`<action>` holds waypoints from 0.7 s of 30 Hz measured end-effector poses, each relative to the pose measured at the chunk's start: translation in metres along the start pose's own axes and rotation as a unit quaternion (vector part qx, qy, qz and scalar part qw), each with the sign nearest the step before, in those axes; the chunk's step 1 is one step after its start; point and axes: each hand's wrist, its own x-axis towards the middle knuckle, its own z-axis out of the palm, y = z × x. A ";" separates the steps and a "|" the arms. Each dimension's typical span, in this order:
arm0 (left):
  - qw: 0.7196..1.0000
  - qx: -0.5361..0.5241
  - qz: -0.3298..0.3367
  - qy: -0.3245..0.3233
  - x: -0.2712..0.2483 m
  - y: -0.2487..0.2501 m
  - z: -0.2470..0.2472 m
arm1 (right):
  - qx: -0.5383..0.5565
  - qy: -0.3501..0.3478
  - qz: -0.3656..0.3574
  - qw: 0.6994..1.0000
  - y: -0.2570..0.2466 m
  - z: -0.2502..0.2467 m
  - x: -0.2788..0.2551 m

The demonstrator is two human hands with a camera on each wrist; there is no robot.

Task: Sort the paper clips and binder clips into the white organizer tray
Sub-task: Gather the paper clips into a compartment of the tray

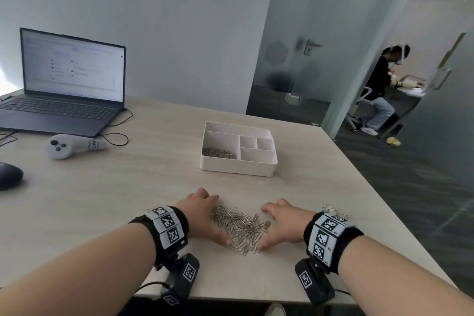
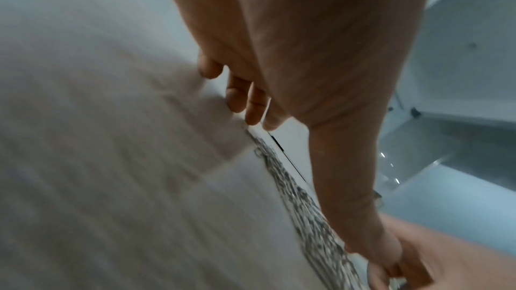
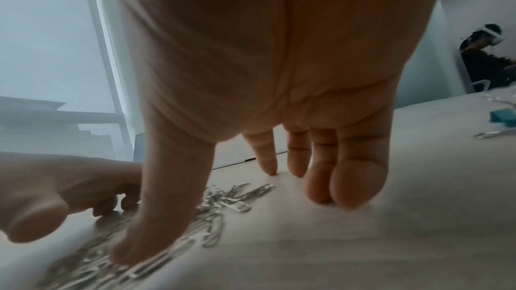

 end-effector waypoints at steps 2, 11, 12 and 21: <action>1.000 0.024 0.010 -0.017 0.000 0.014 0.002 | 0.004 -0.005 -0.010 1.000 -0.010 0.003 -0.002; 1.000 0.009 0.008 -0.013 0.010 0.033 -0.001 | 0.047 0.029 -0.041 0.998 -0.044 0.005 0.008; 1.000 0.015 0.013 -0.020 0.011 0.035 -0.003 | 0.057 0.031 -0.046 0.997 -0.046 0.005 0.010; 0.999 0.009 0.028 -0.024 0.022 0.036 -0.014 | 0.111 0.070 -0.070 0.989 -0.051 0.007 0.026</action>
